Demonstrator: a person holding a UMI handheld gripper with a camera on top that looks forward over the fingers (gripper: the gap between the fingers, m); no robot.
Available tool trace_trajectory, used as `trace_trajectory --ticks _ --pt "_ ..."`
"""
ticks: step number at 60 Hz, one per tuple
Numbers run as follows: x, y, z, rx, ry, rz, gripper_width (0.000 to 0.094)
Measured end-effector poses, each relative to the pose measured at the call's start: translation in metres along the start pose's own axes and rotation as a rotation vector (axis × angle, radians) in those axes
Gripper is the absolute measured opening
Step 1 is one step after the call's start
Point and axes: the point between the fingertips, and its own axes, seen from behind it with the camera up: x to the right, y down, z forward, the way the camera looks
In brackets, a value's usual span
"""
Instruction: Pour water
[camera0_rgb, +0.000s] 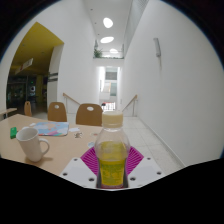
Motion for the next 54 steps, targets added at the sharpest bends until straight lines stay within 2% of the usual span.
trace_trajectory --ticks 8,15,16,19,20,26,35,54 --pt "0.019 0.002 0.004 0.012 -0.008 0.034 0.0314" --pt "0.014 0.009 0.004 -0.031 -0.011 0.049 0.05" --pt "0.014 0.012 0.003 -0.044 -0.008 0.051 0.0552" --pt "0.019 0.014 -0.004 -0.079 -0.003 0.061 0.0831" --pt "0.018 0.014 -0.006 -0.079 -0.009 0.065 0.0886" --pt "0.021 0.013 -0.012 -0.072 -0.055 0.104 0.0856" --pt "0.004 0.022 -0.077 -0.088 -0.091 0.135 0.0859" --pt "-0.043 0.049 -0.174 -0.112 -0.262 0.214 0.0856"
